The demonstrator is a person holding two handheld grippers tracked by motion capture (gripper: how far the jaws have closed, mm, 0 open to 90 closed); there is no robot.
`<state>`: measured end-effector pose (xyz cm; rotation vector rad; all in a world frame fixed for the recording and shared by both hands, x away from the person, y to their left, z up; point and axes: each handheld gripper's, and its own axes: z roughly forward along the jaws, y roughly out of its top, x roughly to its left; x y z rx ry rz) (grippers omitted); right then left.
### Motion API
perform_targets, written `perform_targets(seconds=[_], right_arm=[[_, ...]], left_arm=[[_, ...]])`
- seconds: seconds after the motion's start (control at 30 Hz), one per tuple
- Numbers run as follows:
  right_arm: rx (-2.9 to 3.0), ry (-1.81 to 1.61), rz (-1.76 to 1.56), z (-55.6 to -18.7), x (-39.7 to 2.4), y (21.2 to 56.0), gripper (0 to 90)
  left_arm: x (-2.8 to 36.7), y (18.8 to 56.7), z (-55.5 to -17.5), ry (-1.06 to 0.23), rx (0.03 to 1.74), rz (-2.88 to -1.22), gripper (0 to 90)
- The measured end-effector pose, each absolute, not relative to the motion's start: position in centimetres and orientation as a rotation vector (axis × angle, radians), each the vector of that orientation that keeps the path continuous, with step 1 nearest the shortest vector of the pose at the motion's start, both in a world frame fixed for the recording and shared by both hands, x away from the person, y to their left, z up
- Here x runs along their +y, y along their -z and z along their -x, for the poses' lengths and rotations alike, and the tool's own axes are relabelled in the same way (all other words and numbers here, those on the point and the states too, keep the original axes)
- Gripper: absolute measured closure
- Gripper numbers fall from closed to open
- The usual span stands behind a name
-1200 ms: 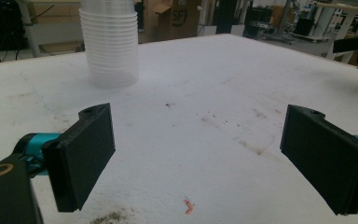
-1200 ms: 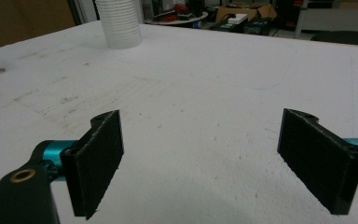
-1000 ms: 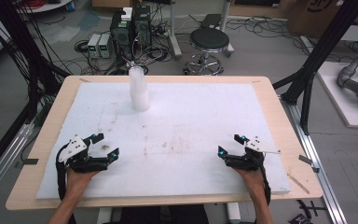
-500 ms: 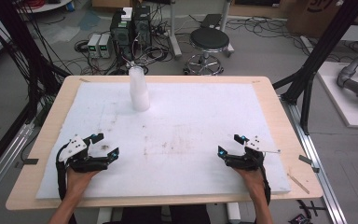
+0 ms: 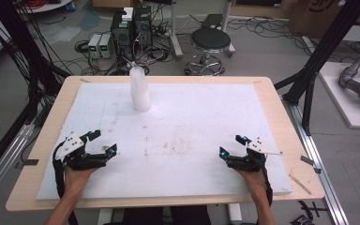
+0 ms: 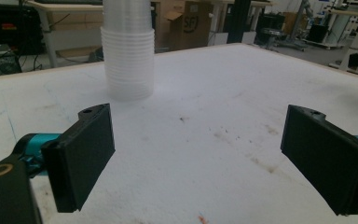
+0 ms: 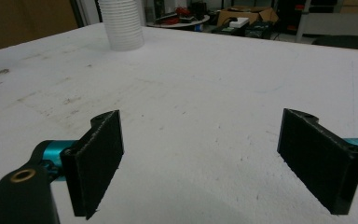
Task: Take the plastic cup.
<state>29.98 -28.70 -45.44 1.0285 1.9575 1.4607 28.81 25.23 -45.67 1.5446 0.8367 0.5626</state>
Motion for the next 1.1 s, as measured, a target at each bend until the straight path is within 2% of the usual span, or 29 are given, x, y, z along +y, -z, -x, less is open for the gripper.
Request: perform_targets(seconds=[0.47, 1.1], right_arm=[[1.968, -1.454, -1.026, -30.1, -28.7, 45.5, 14.3], [1.967, -1.448, -1.015, -30.0, -28.6, 45.5, 14.3]], left_arm=[[24.4, 39.0, -33.3, -0.559, 0.809, -1.589, 9.6], [23.3, 33.2, -39.4, -0.579, 0.799, -1.620, 9.6]])
